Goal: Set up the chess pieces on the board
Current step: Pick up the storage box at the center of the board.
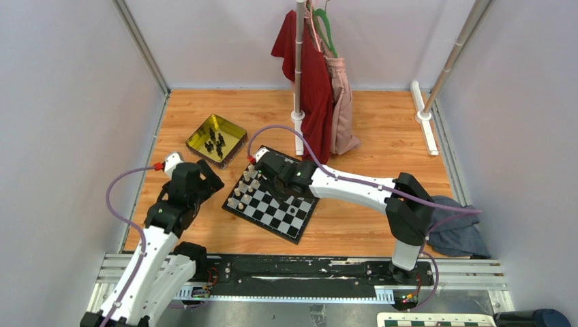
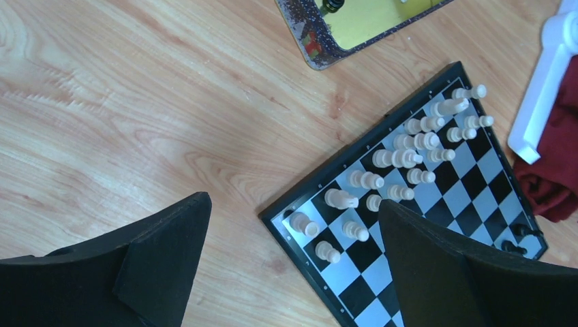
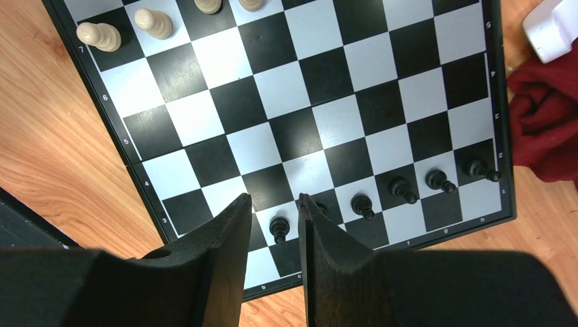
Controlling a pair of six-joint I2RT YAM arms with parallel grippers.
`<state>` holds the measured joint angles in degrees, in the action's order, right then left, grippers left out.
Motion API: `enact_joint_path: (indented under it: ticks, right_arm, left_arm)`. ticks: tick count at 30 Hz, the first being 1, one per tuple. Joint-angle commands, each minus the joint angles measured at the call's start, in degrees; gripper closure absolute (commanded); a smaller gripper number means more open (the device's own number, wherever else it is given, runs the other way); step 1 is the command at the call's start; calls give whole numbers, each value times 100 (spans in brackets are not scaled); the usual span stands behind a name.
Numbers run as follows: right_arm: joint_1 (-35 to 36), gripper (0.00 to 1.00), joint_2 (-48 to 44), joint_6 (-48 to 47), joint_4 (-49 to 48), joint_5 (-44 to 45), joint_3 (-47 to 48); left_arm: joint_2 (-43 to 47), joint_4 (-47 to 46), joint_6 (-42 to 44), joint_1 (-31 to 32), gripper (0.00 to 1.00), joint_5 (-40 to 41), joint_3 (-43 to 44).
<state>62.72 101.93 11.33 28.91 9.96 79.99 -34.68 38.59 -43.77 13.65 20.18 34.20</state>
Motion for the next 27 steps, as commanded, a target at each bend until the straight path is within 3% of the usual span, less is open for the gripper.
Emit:
enact_joint_path:
  ticks: [1, 10, 27]
  right_arm:
    - [-27, 64, -174, -250, 231, 125, 229]
    - [-259, 64, -269, -425, 124, -48, 231]
    - [-416, 64, -595, -412, -218, -332, -358]
  left_arm:
    - [-747, -379, -281, 24, 0, 253, 469]
    - [-2138, -677, -701, -30, 0, 685, 1043]
    - [-3296, -1025, -1856, -837, 5, 714, 1143]
